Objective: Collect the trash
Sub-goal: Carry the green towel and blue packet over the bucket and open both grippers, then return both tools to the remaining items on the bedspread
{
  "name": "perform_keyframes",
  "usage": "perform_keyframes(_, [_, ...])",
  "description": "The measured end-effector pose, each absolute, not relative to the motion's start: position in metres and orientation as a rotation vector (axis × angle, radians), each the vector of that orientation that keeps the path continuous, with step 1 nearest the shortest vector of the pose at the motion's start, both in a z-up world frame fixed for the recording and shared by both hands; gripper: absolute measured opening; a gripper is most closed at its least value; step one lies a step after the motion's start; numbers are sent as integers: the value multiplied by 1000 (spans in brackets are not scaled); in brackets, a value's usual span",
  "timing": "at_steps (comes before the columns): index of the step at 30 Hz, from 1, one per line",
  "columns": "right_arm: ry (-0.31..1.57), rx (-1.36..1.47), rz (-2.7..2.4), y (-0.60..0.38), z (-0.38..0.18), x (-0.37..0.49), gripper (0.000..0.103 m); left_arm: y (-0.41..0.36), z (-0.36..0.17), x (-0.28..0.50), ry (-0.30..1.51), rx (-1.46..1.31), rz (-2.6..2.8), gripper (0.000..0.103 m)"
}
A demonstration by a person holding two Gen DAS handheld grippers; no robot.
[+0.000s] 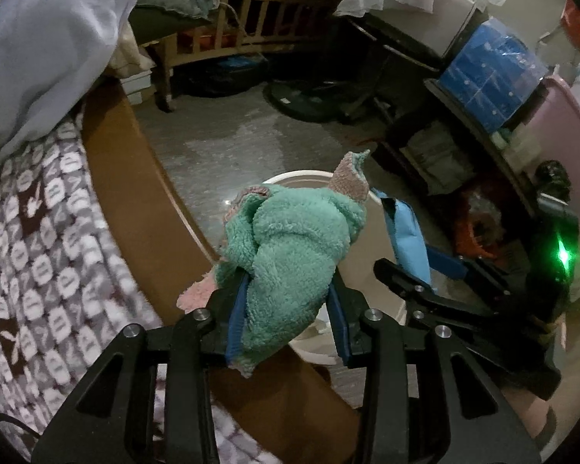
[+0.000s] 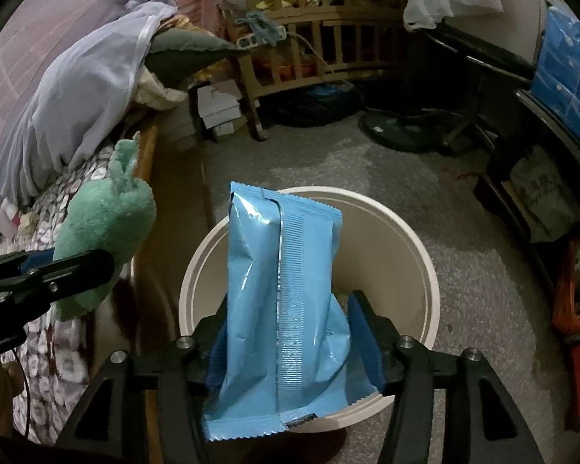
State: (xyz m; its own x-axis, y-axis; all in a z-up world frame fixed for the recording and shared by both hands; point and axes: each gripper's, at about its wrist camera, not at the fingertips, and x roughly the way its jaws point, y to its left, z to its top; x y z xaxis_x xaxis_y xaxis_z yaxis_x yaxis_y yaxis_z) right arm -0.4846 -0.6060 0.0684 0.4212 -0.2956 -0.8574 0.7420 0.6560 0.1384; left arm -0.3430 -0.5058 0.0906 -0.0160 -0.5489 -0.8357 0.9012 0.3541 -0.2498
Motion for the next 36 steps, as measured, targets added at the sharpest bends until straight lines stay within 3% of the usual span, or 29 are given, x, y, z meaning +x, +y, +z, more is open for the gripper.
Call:
perform_keyframes(4, [896, 596, -723, -613, 70, -491, 69, -506, 94, -343, 1066, 374, -1244, 52])
perform_keyframes(7, [886, 625, -727, -616, 71, -495, 72, -502, 97, -339, 1071, 340, -1248, 59])
perform_keyframes(36, [909, 494, -546, -531, 98, -417, 72, -375, 97, -269, 899, 416, -852, 59])
